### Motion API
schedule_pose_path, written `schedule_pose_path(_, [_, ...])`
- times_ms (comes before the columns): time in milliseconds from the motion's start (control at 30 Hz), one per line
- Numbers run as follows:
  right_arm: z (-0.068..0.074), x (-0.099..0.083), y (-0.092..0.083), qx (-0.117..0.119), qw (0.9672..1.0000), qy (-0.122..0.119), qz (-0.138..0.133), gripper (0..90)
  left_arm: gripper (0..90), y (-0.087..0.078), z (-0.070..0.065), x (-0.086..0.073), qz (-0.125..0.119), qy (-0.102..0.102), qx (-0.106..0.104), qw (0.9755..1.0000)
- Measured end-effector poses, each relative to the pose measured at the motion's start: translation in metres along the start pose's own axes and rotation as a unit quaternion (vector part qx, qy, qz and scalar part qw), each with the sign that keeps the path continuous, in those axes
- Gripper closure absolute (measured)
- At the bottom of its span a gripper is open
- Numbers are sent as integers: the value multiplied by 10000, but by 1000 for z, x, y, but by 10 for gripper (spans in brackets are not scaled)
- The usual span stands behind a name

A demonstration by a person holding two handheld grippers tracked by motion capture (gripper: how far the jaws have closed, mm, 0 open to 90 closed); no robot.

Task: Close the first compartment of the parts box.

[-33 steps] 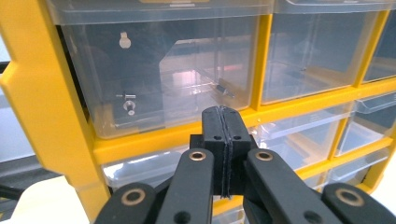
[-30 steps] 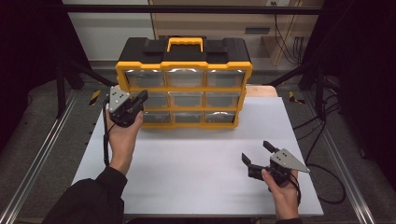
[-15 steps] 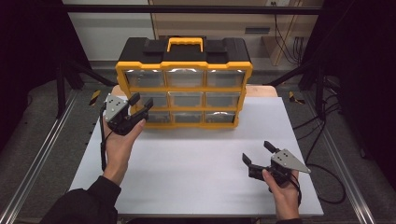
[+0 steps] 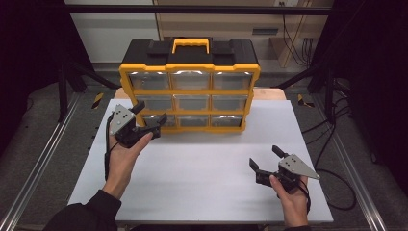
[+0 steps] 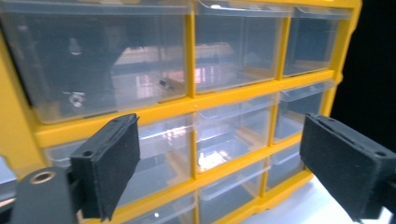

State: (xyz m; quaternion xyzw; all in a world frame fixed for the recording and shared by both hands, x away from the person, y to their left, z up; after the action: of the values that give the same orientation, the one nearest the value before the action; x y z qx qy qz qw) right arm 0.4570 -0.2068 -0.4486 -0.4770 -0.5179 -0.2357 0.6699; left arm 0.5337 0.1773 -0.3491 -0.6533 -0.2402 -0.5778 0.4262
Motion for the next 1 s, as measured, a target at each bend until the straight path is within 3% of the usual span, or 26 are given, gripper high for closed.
schedule_pose_path(333, [0, 0, 0, 10, 10000, -31, 19, 63, 38, 2, -5, -7, 48, -34, -178, 9998])
schedule_pose_path(633, [0, -1, 2, 66, 10000, -7, 42, 49, 35, 1, -7, -15, 108, -21, -241, 9996])
schedule_pose_path(800, [2, -2, 3, 70, 9999, -16, 106, 44, 33, -2, -9, -21, 141, 82, -302, 9994])
schedule_pose_path(1000, [0, -3, 4, -33, 9999, -60, 104, 46, 30, -7, -10, -29, 146, 110, -351, 9992])
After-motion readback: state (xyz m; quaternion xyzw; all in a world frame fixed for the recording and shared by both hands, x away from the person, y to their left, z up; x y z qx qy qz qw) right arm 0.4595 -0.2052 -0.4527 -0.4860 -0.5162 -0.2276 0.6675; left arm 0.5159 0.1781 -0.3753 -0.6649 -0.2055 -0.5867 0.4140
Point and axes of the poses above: each handheld gripper's, and its own axes: y roughly forward along the jaws, x roughly out of its top, z roughly to its left, the point moved 5 cm from there along y, roughly forward along the jaws, and after that the axes turned 12 degrees about z, right-handed, at the moved point
